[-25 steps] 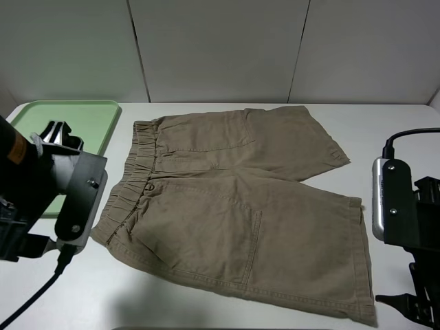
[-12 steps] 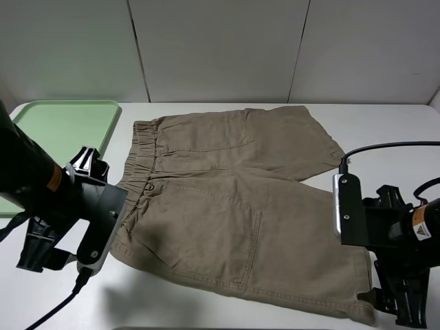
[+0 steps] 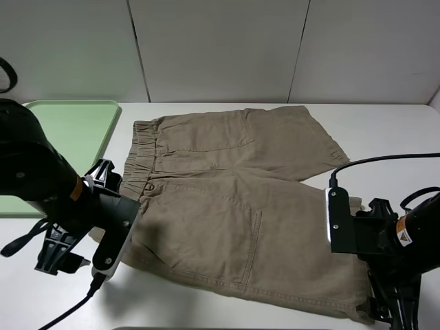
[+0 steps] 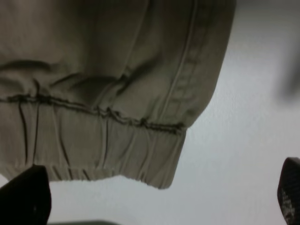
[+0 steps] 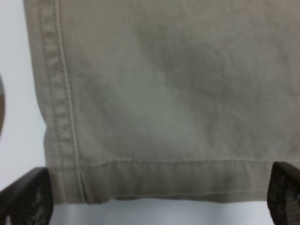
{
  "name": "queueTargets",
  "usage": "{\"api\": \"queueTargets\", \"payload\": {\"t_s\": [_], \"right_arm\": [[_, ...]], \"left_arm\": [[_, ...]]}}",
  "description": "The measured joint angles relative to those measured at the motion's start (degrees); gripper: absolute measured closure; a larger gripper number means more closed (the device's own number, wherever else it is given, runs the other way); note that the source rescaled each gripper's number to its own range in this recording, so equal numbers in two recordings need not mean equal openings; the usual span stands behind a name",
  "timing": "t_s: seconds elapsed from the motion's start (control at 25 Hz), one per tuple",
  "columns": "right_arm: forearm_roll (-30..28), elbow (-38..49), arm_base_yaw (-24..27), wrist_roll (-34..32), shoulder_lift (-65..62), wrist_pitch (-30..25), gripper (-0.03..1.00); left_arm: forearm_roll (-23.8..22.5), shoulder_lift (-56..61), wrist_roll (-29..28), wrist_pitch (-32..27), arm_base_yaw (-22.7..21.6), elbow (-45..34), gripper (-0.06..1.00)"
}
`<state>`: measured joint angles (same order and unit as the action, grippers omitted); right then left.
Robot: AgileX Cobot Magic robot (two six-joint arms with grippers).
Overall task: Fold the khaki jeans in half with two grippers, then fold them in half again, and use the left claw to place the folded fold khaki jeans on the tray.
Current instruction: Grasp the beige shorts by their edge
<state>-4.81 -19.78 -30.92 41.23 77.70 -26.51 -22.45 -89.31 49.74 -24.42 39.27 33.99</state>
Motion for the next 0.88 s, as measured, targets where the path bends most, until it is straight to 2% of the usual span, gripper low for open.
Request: {"api": "queueTargets", "payload": {"t_s": [0.2,0.68,0.88], "right_arm": [[2.38,0.0,0.0,0.0,0.0,2.7,-0.03],[4.81,0.0,0.0,0.0,0.18,3.21,-0.03],[4.81,0.0,0.0,0.11,4.39,3.41,-0.03]], "left_arm": [[-1.35,-1.24,0.0,1.3,0.0,0.0,-0.03],[-2.37,-1.42,-0.4,1.67,0.0,-0.01,-0.01],[-2.37,-1.63,-1.36,3.41,0.0,-0.01,0.0]]}}
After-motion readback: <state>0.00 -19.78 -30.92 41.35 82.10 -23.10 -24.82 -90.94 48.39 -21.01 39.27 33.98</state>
